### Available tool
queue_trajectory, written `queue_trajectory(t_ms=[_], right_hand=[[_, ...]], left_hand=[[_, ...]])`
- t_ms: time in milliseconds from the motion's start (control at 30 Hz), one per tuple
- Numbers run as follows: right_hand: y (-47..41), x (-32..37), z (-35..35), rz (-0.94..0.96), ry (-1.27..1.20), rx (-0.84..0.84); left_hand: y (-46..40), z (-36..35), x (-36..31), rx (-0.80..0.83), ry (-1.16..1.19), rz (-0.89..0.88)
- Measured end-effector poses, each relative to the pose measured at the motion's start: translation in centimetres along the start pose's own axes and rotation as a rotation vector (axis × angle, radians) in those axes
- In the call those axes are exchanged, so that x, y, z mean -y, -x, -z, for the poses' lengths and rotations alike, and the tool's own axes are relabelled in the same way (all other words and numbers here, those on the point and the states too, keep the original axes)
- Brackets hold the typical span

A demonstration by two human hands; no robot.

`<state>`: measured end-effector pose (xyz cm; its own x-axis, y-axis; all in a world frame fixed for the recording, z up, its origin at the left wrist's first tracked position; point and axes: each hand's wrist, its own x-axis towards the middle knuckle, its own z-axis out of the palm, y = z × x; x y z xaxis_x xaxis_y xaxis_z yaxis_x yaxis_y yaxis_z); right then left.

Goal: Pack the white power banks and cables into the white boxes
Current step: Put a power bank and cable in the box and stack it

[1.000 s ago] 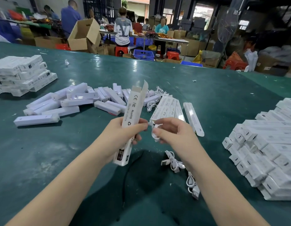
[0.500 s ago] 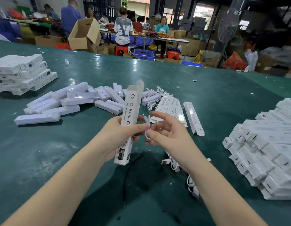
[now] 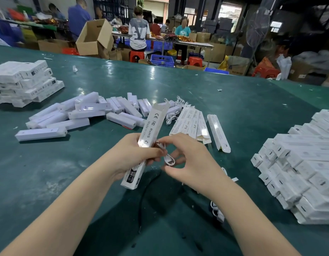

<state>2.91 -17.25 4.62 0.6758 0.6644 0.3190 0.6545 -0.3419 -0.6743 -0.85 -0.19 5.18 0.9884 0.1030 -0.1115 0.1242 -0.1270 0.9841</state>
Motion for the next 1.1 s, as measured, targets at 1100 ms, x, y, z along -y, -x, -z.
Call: queue_trajectory(t_ms=[1100], right_hand=[[0.1,0.9,2.3,-0.136,-0.565,-0.374]], left_hand=[[-1.1,0.6,1.7,-0.179,-0.32,-0.118]])
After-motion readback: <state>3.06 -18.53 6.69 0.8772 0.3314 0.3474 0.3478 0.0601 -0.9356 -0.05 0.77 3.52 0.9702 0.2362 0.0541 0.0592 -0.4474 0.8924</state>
